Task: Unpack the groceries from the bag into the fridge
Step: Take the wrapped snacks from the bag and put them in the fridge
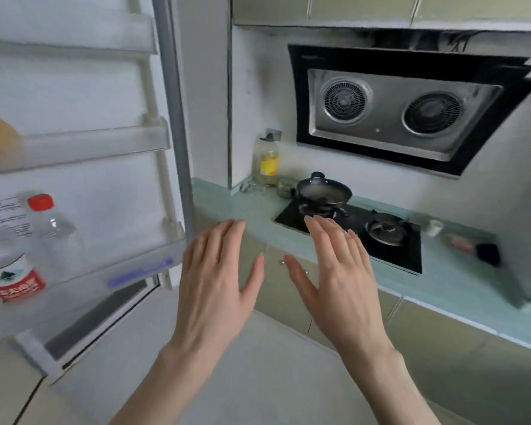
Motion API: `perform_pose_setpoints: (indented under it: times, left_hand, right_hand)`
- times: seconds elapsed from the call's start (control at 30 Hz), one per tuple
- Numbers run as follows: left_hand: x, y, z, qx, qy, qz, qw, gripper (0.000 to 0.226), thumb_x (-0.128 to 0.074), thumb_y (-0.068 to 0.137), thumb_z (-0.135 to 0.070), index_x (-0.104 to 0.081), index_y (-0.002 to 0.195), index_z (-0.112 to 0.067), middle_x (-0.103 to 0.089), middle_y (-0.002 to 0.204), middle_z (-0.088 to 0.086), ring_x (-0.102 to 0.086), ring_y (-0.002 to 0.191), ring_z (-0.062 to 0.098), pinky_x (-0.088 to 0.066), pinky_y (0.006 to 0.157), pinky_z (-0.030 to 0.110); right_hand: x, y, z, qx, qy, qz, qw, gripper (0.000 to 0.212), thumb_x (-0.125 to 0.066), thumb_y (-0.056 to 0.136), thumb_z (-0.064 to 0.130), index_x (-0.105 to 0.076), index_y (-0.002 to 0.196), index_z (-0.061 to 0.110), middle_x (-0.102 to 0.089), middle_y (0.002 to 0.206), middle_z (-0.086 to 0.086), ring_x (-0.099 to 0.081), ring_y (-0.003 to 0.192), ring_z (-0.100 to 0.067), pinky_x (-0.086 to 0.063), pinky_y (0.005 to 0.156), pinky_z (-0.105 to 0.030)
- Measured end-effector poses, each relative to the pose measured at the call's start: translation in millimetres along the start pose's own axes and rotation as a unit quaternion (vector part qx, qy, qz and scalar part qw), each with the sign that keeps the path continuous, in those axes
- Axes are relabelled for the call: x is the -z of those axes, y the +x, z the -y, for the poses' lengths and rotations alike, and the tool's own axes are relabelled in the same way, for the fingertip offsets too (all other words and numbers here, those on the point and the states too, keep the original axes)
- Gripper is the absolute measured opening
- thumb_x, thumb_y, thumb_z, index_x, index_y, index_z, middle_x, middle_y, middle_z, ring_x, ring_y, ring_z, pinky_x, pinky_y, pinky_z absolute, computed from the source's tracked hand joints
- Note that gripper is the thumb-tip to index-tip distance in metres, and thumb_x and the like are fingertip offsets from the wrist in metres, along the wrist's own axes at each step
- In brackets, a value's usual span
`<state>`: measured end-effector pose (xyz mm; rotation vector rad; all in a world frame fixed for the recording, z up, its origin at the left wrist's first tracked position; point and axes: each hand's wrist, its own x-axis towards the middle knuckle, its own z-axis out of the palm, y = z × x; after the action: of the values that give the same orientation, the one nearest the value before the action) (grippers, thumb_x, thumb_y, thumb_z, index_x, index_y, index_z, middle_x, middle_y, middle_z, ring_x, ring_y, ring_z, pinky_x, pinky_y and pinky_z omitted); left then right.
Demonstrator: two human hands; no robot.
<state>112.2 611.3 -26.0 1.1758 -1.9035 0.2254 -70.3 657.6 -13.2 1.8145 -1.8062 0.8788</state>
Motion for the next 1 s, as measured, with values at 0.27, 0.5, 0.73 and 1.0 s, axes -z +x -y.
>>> perform_pose_setpoints:
  times: [0.27,0.5,0.73,1.0]
  left_hand:
    - [-90.5,47.2,-70.9,-0.131,-0.149,0.048,0.979,0.052,-0.053,0.103,-0.036,-0.054,0.143,-0.004,-0.058,0.141,0.012,-0.056,0.13,0.033,-0.044,0.11,0.047]
    - [-152.8,65.7,-123.4,-0.235,-0.229,0.1,0.939,0.053,-0.054,0.103,-0.038,-0.052,0.145,-0.005,-0.058,0.142,0.01,-0.053,0.134,0.031,-0.041,0.114,0.047]
    - [-202.3,55.9,-209.6,-0.308,-0.273,0.163,0.897,0.055,-0.05,0.103,-0.041,-0.053,0.145,-0.007,-0.059,0.141,0.01,-0.053,0.133,0.031,-0.041,0.113,0.048]
    - [-249.5,32.9,-339.3,-0.376,-0.312,0.18,0.854,0.05,-0.051,0.101,-0.042,-0.063,0.133,-0.006,-0.066,0.13,0.01,-0.059,0.123,0.032,-0.045,0.107,0.049]
  right_hand:
    - [27.7,-13.8,-91.4,-0.146,-0.12,-0.038,0.981,0.06,-0.053,0.103,0.049,-0.048,0.15,0.011,-0.053,0.15,-0.005,-0.047,0.143,-0.025,-0.033,0.122,-0.043]
    - [48.6,-45.7,-139.6,-0.258,-0.212,-0.065,0.94,0.06,-0.054,0.103,0.049,-0.049,0.149,0.011,-0.055,0.149,-0.004,-0.048,0.142,-0.025,-0.034,0.121,-0.045]
    - [84.3,-103.5,-186.3,-0.366,-0.297,-0.059,0.88,0.063,-0.049,0.102,0.053,-0.05,0.149,0.012,-0.055,0.151,-0.004,-0.046,0.145,-0.023,-0.028,0.125,-0.042]
    - [141.5,-172.1,-266.9,-0.461,-0.351,-0.064,0.813,0.063,-0.046,0.101,0.058,-0.051,0.148,0.016,-0.055,0.15,0.001,-0.045,0.145,-0.021,-0.029,0.124,-0.042]
